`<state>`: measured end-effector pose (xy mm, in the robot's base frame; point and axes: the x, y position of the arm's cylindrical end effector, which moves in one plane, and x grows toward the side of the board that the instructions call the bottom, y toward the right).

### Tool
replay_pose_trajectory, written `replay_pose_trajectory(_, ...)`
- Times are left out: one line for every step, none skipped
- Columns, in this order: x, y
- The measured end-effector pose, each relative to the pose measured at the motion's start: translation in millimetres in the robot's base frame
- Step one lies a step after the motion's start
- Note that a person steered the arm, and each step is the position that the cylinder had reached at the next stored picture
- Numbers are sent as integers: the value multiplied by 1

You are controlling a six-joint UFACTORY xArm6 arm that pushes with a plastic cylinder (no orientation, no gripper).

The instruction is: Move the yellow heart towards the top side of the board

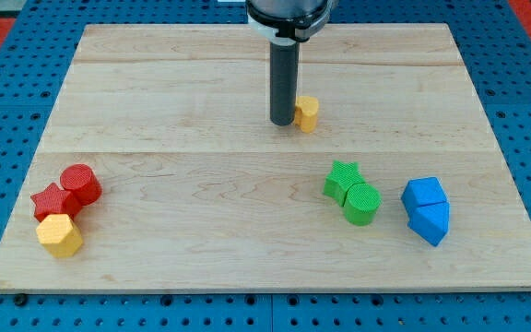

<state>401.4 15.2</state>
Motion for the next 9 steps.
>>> replay_pose_trajectory(38,-14)
replay_pose_trajectory(39,9)
replay_pose_trajectory(7,16)
replay_pose_trajectory(-34,19)
replay_pose_trajectory(-51,59)
replay_pose_trajectory(-24,51)
replay_pose_trajectory(-10,71)
replay_pose_trajectory(-41,107)
replay_pose_trajectory(-87,131)
